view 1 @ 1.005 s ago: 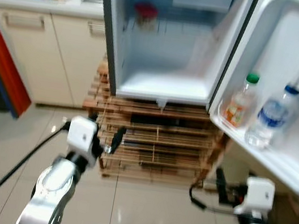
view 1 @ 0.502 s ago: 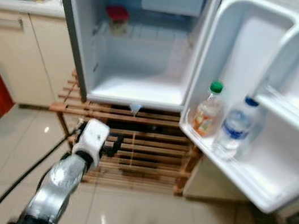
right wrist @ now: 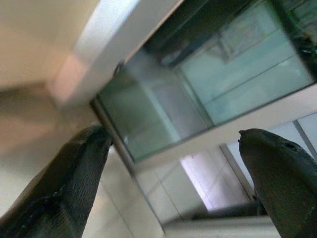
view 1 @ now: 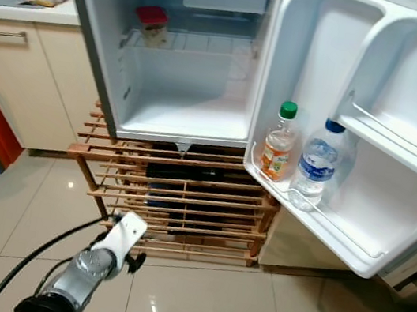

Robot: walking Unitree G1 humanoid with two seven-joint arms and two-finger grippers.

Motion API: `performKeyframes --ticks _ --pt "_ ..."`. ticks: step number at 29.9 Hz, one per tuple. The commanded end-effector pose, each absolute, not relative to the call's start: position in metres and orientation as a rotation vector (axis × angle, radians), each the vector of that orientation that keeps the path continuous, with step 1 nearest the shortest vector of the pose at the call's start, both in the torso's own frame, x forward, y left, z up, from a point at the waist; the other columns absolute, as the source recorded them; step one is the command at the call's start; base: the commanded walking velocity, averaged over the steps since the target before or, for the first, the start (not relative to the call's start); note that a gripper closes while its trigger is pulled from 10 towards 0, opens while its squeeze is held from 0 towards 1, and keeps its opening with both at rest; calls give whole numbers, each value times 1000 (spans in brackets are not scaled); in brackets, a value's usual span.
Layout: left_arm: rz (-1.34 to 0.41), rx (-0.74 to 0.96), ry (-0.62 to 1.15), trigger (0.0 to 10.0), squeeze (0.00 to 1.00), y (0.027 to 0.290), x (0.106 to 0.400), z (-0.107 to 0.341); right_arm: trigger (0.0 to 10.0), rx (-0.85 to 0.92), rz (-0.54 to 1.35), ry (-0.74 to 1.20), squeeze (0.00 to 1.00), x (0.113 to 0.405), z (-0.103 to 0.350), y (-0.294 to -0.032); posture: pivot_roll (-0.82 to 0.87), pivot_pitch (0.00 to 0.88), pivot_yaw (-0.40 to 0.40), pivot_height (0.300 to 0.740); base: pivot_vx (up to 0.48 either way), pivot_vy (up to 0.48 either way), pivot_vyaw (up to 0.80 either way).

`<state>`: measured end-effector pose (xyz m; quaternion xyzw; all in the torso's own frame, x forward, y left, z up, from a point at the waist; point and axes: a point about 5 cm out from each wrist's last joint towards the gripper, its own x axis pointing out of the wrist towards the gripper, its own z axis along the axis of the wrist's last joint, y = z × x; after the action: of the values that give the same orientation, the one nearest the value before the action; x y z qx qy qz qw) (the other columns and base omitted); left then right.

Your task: Restocking fridge

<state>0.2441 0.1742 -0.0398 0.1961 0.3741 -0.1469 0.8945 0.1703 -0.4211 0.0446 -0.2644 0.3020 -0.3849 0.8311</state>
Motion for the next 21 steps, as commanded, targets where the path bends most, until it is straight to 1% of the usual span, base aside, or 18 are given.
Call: performKeyframes --ticks 1,2,3,4,7,8,9,11,14,17,18,20,21 --pt "-314 435 713 10000 0 171 257 -30 10000 -498 -807 587 0 179 49 -419 -217 0 51 740 0 0 0" --pt "-334 456 707 10000 0 169 260 -30 10000 -476 -783 532 0 189 55 -416 -217 0 52 740 0 0 0" --pt "-351 479 711 10000 0 168 261 -30 10000 -479 -745 440 0 204 66 -411 -219 0 53 740 0 0 0" --pt "-344 488 699 10000 0 170 263 -28 10000 -503 -708 392 0 213 73 -406 -222 0 57 740 0 0 0" --pt "-328 504 667 10000 0 173 268 -22 10000 -515 -624 298 0 232 87 -393 -221 0 59 740 0 0 0" --pt "-338 512 663 10000 0 173 269 -22 10000 -495 -580 262 0 239 92 -386 -220 0 59 740 0 0 0" --pt "-356 529 658 10000 0 173 270 -21 10000 -468 -478 208 0 252 100 -371 -219 0 62 740 0 0 0" --pt "-362 536 657 10000 0 173 270 -21 10000 -466 -444 197 0 256 101 -366 -220 0 62 740 0 0 0" --pt "-393 576 683 10000 0 174 265 -26 10000 -417 -236 176 0 269 104 -336 -221 0 63 740 0 0 0" --pt "-448 635 784 10000 0 182 247 -42 10000 -362 8 169 0 275 107 -296 -222 0 66 740 0 0 0" --pt "-448 635 784 10000 0 182 247 -42 10000 -362 8 169 0 275 107 -296 -222 0 66 740 0 0 0" --pt "-473 668 862 10000 0 189 230 -54 10000 -321 116 166 0 275 112 -276 -227 0 67 740 0 0 0" --pt "-533 750 986 10000 0 202 197 -73 10000 -246 309 148 0 271 124 -239 -231 0 70 740 0 0 0"
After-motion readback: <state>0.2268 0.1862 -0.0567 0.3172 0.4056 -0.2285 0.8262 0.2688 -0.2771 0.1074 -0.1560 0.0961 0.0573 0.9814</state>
